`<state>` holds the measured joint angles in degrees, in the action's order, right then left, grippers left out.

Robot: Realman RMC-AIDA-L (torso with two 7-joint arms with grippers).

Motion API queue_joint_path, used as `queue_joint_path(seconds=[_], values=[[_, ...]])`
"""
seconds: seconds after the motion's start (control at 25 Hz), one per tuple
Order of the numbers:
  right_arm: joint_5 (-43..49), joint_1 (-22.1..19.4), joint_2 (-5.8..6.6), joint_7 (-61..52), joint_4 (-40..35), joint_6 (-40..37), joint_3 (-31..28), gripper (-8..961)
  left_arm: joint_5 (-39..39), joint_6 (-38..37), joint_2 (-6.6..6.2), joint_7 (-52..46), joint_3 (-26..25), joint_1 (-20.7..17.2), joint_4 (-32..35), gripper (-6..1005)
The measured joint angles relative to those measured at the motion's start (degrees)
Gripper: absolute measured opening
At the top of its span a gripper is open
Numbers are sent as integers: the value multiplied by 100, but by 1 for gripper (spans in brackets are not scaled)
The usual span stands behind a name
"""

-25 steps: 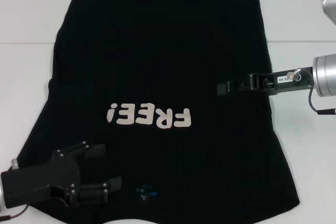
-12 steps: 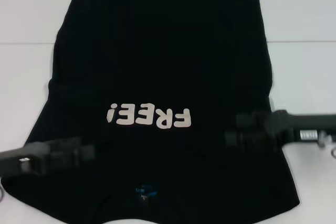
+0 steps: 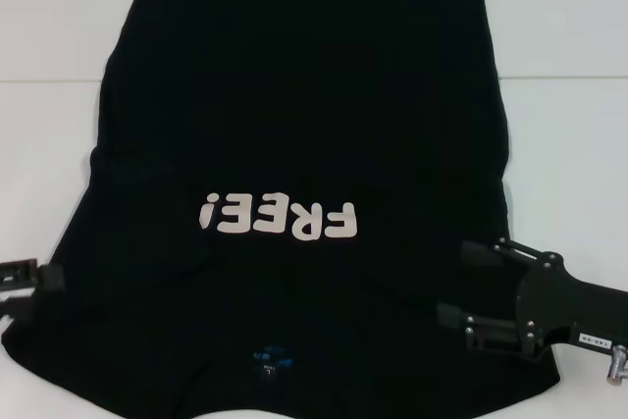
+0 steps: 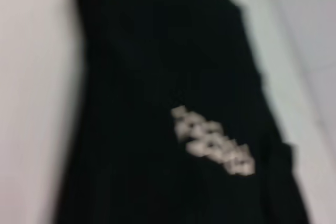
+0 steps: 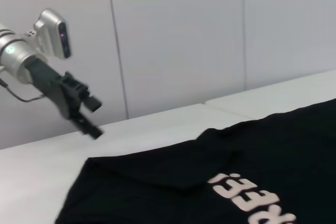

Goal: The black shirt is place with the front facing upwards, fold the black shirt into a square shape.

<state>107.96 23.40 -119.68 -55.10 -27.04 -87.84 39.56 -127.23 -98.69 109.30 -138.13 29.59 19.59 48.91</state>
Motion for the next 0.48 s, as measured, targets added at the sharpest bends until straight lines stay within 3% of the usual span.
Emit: queue_joint_path(seconds=[0.16, 0.48], values=[[27, -48, -6, 102, 38, 92, -7, 915, -626, -30, -85, -615, -4, 162, 46, 933], [46, -58, 0, 145, 97, 131, 42, 916, -1200, 320, -81, -873, -23, 273, 23, 933]])
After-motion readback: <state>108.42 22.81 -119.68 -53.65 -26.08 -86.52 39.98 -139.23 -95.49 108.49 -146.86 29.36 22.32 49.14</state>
